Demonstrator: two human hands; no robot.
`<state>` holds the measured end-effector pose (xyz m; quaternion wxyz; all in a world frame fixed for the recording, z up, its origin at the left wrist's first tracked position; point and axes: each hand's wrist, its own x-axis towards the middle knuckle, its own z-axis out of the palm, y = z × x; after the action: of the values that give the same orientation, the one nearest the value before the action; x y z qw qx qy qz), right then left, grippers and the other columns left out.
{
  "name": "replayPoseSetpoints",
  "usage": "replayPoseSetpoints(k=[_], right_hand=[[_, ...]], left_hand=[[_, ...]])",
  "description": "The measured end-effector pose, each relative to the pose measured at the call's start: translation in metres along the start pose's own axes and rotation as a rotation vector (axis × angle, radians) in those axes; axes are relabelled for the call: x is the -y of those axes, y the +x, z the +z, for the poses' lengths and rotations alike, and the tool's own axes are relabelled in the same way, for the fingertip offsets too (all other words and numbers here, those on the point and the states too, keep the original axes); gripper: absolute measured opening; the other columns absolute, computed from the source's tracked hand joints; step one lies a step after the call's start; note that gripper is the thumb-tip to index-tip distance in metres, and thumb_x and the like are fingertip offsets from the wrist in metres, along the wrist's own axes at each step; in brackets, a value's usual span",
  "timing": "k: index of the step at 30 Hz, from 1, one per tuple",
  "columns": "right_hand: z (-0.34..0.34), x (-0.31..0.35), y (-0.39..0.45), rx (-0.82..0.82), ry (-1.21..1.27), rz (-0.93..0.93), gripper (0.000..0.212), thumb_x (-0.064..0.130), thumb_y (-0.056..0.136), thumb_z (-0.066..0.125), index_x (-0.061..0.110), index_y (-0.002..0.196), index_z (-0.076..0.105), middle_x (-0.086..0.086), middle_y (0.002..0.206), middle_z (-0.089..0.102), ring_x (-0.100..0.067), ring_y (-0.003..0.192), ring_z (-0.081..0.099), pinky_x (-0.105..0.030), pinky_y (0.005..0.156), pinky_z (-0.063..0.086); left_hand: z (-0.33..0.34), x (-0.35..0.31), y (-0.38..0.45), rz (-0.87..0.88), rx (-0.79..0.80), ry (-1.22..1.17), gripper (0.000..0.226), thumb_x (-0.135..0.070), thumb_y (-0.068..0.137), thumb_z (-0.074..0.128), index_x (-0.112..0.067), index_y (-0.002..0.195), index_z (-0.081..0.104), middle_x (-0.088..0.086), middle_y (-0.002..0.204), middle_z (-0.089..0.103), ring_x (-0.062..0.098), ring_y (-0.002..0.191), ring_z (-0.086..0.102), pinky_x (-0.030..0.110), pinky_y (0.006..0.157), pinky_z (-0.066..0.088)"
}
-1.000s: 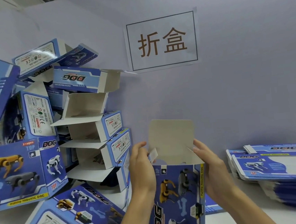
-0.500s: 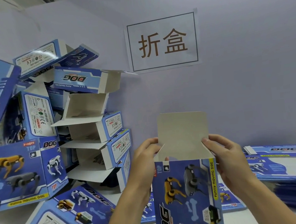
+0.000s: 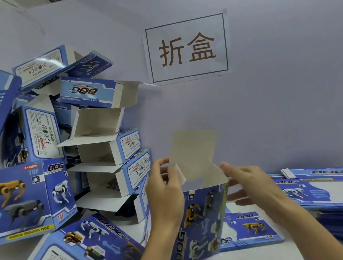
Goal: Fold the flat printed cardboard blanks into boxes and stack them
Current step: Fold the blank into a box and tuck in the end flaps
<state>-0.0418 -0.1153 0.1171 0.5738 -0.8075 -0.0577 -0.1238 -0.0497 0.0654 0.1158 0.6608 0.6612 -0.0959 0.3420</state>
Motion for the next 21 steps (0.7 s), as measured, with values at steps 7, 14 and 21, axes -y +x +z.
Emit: replayPoseSetpoints(k=[7,14,21], right_hand=[[0.015,-0.003,-0.002,-0.212,-0.3,-0.1,0.033,0.013,0.088,0.056,-0.005,0.061,0.065,-0.018,0.059,0.067,-0.039,0.062,0.069,-0.051,0.059,0.059],[0.018,0.001,-0.002,-0.145,-0.178,0.003,0.028,0.017,0.088,0.058,-0.009,0.081,0.066,-0.025,0.075,0.07,-0.027,0.055,0.071,-0.041,0.056,0.062],[0.009,-0.007,0.004,0.029,0.131,0.154,0.02,0.013,0.097,0.055,-0.001,0.092,0.068,-0.015,0.08,0.066,-0.023,0.064,0.065,-0.026,0.053,0.056]], left_hand=[[0.002,0.003,-0.003,0.065,0.023,0.68,0.035,-0.056,0.097,0.045,-0.022,0.104,0.048,-0.005,0.1,0.052,0.013,0.092,0.049,0.023,0.069,0.036],[-0.007,-0.01,0.002,-0.033,0.04,0.822,0.035,-0.027,0.097,0.053,-0.011,0.068,0.042,0.001,0.062,0.04,0.011,0.054,0.036,0.022,0.042,0.023],[-0.031,0.002,0.024,-0.367,0.059,0.355,0.051,-0.022,0.096,0.061,-0.015,0.052,0.036,-0.004,0.047,0.045,0.021,0.053,0.04,0.03,0.058,0.034]])
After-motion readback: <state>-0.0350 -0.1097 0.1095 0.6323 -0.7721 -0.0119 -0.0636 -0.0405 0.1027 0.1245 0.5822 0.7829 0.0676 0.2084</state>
